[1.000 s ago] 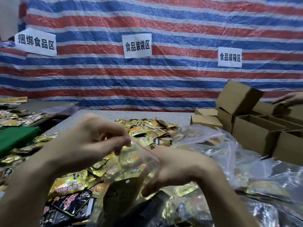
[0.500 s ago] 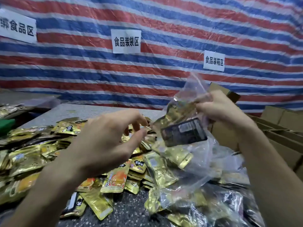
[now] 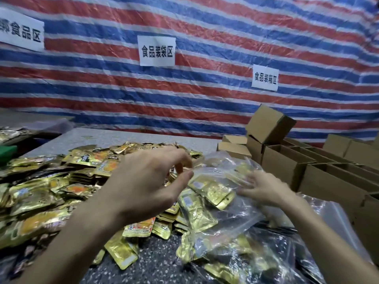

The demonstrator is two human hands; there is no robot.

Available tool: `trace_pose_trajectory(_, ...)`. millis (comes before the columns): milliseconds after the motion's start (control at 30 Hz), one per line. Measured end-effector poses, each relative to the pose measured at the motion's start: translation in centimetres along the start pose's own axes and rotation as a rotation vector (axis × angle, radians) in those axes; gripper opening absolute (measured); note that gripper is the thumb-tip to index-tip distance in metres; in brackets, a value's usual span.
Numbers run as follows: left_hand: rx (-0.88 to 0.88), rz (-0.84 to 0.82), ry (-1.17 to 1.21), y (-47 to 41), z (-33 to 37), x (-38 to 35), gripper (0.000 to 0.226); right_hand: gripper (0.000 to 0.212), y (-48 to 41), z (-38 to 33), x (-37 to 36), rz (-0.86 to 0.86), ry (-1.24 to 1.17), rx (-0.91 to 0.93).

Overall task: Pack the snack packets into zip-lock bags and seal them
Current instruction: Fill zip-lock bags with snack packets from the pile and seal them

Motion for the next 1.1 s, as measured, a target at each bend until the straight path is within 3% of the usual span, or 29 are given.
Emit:
trace_pose_trajectory(67, 0.027, 0.025, 0.009, -0.2, -0.6, 0.0, 0.032, 0.065, 0.9, -1.1, 0.9, 0.101, 0.022, 0.015)
trace_pose_trajectory(133, 0.081, 0.060, 0.016, -0.3, -2.1, 0.5, 0.027, 0.078, 1.8, -3.6, 1.9, 0.234, 0.020, 0.070)
trace_pose_trajectory(267, 0.207, 0.091, 0.050, 0.2, -6.3, 2.1, 0.005, 0.056, 3.5, -9.9, 3.1, 0.343, -0.257, 0.365)
trace_pose_trajectory(400, 0.306, 0.107, 0.052, 1.0, -9.9, 3.3, 0.012, 0.028, 3.4, -15.6, 2.3, 0.201, -0.445, 0.550)
trace_pose_trajectory(633, 0.440, 0.092, 0.067, 1.0, -14.2, 2.0, 0.014, 0.027, 0.5, -18.6, -1.4, -0.003, -0.476, 0.548)
trace_pose_trajectory(800, 0.441, -0.061, 0.045, -0.9, -15.0, -2.8, 0.007, 0.027, -0.6, -18.2, -2.0, -0.034, -0.464, 0.506)
trace_pose_trajectory(867, 0.452, -0.164, 0.014, -1.6, -14.9, -6.2, 0.017, 0.027, -0.8, -18.0, -2.0, -0.030, -0.456, 0.500)
trace_pose_trajectory(1000, 0.539, -0.374, -0.096, -1.6, -15.5, -12.7, 0.066, 0.027, -1.2, -17.3, -2.2, -0.066, -0.440, 0.478)
trace_pose_trajectory(1100, 0.566, -0.346, -0.114, -1.5, -16.1, -14.8, 0.066, 0.025, -1.4, -16.8, -2.1, -0.090, -0.417, 0.478)
Point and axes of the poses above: each hand's wrist, its own y-axis away from the middle knuckle, its own x-axis out of the back of the hand, z = x × y, the point moved 2 cm from there along -y, towards the middle knuckle, and after that the axes turned 12 degrees about -z, right-handed, at the moved point
